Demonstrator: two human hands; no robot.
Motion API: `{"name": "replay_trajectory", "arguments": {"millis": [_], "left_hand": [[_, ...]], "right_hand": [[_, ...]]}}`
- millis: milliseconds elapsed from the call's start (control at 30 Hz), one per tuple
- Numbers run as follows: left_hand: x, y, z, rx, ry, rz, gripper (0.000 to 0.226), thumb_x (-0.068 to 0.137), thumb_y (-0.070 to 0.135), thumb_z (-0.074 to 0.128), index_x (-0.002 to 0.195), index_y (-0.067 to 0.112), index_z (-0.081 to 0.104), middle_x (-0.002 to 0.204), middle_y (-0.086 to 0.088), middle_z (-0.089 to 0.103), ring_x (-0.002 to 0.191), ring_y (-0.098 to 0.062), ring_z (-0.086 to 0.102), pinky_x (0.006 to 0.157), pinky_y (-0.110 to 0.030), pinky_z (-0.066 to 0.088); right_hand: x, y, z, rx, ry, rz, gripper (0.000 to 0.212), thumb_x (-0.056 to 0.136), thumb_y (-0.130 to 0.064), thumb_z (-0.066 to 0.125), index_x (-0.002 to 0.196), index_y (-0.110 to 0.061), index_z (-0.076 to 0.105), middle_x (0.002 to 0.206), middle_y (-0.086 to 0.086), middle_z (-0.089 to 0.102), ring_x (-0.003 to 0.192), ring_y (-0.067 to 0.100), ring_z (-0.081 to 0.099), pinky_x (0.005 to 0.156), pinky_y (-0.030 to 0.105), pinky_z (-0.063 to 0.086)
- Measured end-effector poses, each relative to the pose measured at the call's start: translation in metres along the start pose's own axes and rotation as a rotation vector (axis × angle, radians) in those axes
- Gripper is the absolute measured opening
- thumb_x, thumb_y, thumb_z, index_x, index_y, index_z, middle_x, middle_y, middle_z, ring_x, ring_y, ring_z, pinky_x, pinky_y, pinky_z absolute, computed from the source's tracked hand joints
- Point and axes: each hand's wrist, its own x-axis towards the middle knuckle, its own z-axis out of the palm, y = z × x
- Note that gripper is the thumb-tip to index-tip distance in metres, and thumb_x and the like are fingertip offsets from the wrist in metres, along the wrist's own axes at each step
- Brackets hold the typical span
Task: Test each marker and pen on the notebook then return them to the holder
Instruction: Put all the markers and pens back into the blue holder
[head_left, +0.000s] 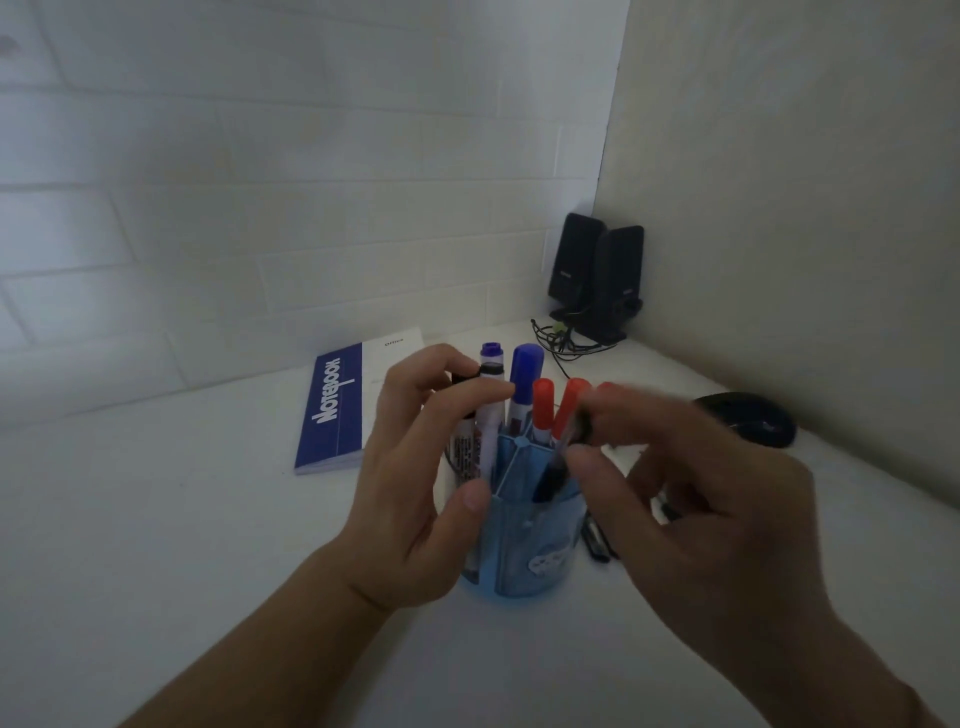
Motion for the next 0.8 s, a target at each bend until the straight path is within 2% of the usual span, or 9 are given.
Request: {"name": "replay_trajectory", "arguments": {"millis": [133,200,267,300,367,433,533,700,800], "left_hand": [[0.003,0.004,-0.001,0.144,0.023,0.091,0.050,0.093,0.048,0.035,0.123,0.011,0.047,0.130,-0.010,0.045,0.124,-0.028,0.041,0.103,-0.040,0.032],[0.006,0.005,-0.002,0.230,0.001,0.181,0.047,0.092,0.046,0.037,0.125,0.014,0.046,0.135,-0.011,0.044,0.125,-0.030,0.037,0.102,-0.046,0.030],[0.007,0.007,-0.002,0.321,-0.081,0.284,0.044,0.092,0.048,0.037,0.126,0.023,0.048,0.139,-0.010,0.041,0.129,-0.030,0.032,0.100,-0.056,0.028],[0.007,0.008,-0.002,0.366,-0.133,0.325,0.043,0.092,0.050,0.036,0.126,0.028,0.048,0.141,-0.008,0.040,0.131,-0.030,0.029,0.100,-0.059,0.026],[0.007,0.010,-0.002,0.439,-0.224,0.373,0.042,0.092,0.055,0.034,0.126,0.036,0.049,0.144,-0.005,0.038,0.135,-0.030,0.025,0.104,-0.060,0.019],[0.006,0.013,0.000,0.472,-0.281,0.384,0.041,0.091,0.058,0.034,0.123,0.040,0.053,0.145,-0.003,0.038,0.138,-0.029,0.022,0.106,-0.060,0.014],[0.004,0.014,0.002,0.472,-0.323,0.351,0.045,0.089,0.061,0.035,0.119,0.038,0.059,0.146,-0.002,0.038,0.140,-0.029,0.019,0.106,-0.063,0.011],[0.005,0.016,0.001,0.512,-0.322,0.263,0.056,0.090,0.063,0.025,0.134,0.032,0.042,0.141,0.002,0.039,0.133,-0.026,0.028,0.105,-0.060,0.016],[0.007,0.017,0.001,0.569,-0.320,0.247,0.057,0.091,0.063,0.021,0.138,0.034,0.037,0.136,0.002,0.037,0.126,-0.026,0.031,0.106,-0.057,0.016]], "right_hand": [[0.000,0.008,-0.009,0.062,-0.043,-0.001,0.024,0.089,-0.022,0.060,0.113,-0.023,0.065,0.073,-0.022,0.063,0.045,-0.002,0.047,0.044,0.005,0.033],[0.003,0.016,-0.017,0.176,0.054,0.101,0.025,0.090,-0.020,0.057,0.110,-0.035,0.062,0.075,-0.015,0.069,0.041,0.011,0.051,0.036,0.024,0.040],[0.007,0.032,-0.023,0.176,0.114,0.262,0.024,0.089,-0.012,0.057,0.096,-0.035,0.062,0.074,-0.009,0.070,0.040,0.013,0.052,0.038,0.027,0.041],[0.008,0.041,-0.023,0.082,0.060,0.362,0.025,0.087,-0.010,0.059,0.089,-0.034,0.062,0.072,-0.008,0.069,0.043,0.010,0.052,0.041,0.024,0.042],[0.003,0.059,-0.017,-0.248,-0.298,0.476,0.019,0.086,-0.019,0.061,0.084,-0.037,0.059,0.074,-0.011,0.067,0.056,0.001,0.055,0.055,0.021,0.045],[-0.004,0.067,-0.006,-0.484,-0.658,0.503,0.007,0.086,-0.037,0.059,0.093,-0.039,0.059,0.081,-0.018,0.060,0.071,-0.001,0.055,0.069,0.023,0.049],[-0.010,0.063,0.002,-0.576,-0.892,0.566,0.022,0.084,-0.049,0.057,0.091,-0.030,0.062,0.084,-0.011,0.060,0.077,0.007,0.058,0.073,0.028,0.053],[-0.011,0.056,0.003,-0.631,-0.878,0.605,0.022,0.082,-0.038,0.061,0.088,-0.017,0.066,0.089,0.003,0.067,0.079,0.016,0.063,0.069,0.029,0.052],[-0.003,0.060,-0.005,-0.585,-0.755,0.642,0.015,0.078,-0.035,0.066,0.071,-0.022,0.061,0.078,-0.001,0.062,0.070,0.013,0.059,0.063,0.026,0.050]]}}
